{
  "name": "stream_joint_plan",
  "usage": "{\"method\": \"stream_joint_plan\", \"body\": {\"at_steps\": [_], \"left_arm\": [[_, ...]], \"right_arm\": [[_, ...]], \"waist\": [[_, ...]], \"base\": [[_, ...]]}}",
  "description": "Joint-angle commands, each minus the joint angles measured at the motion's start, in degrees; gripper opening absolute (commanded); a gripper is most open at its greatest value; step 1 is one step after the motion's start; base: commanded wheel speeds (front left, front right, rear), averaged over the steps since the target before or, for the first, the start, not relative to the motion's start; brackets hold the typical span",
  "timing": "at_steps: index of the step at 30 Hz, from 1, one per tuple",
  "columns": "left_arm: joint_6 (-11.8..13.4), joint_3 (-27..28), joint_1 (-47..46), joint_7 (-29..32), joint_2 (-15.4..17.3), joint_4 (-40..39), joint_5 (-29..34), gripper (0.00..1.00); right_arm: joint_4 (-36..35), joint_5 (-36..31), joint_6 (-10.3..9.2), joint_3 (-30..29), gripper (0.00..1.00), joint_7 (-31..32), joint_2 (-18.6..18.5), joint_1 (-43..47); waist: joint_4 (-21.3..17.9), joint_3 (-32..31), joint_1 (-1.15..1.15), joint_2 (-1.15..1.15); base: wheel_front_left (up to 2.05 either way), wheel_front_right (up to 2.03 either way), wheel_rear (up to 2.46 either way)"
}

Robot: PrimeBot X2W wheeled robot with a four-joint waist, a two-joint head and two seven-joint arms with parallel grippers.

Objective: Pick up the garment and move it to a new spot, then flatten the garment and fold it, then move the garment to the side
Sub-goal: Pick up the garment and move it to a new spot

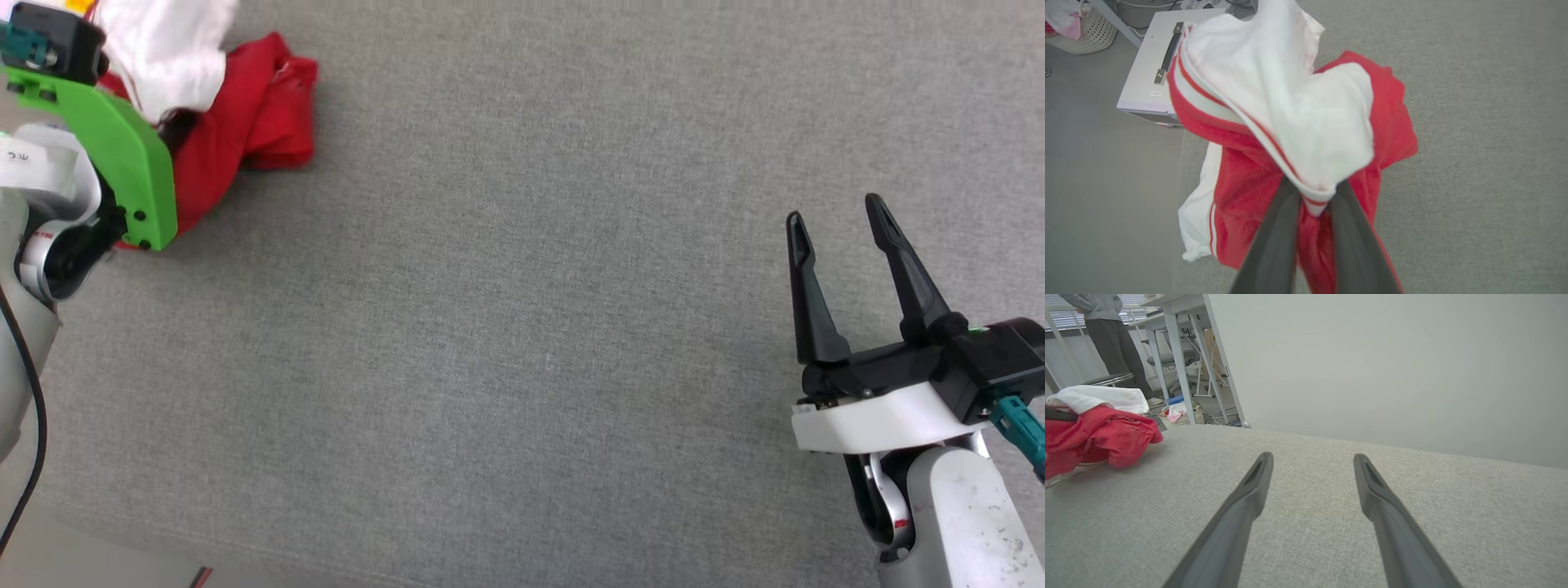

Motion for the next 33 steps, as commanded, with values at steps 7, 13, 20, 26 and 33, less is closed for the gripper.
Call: {"method": "stream_joint_plan", "body": {"at_steps": [7, 13, 20, 26, 33], "left_arm": [[-0.1, -3.7, -4.4, -3.1, 0.7, -9.1, 3.0, 0.00], [-0.1, -6.7, -6.8, -3.7, -2.0, -15.0, 5.6, 0.00], [-0.1, -12.3, -9.3, -3.7, -8.6, -18.3, 6.9, 0.00], [-0.1, -19.7, -11.2, -3.9, -13.6, -18.2, 6.4, 0.00], [-0.1, -30.3, -11.2, -6.0, -20.0, -12.5, 4.3, 0.00]], "right_arm": [[0.4, 1.3, -0.04, -0.3, 1.00, -0.5, 0.7, 1.9], [0.4, 3.4, -0.04, -0.9, 1.00, -0.5, 0.8, 2.5], [0.3, 5.8, -0.04, -1.0, 1.00, -0.5, 0.8, 2.4], [0.1, 7.9, -0.04, -0.9, 1.00, -0.5, 0.8, 2.0], [0.1, 10.1, -0.04, -1.2, 1.00, -0.5, 0.8, 2.0]], "waist": [[-2.8, -5.2, 0.00, 0.00], [-7.2, -6.3, 0.00, 0.00], [-13.6, -6.4, 0.00, 0.00], [-19.4, -5.1, 0.00, 0.00], [-24.2, -2.7, 0.00, 0.00]], "base": [[0.00, 0.00, 0.00], [0.00, 0.00, 0.00], [0.00, 0.00, 0.00], [0.00, 0.00, 0.00], [0.00, 0.00, 0.00]]}}
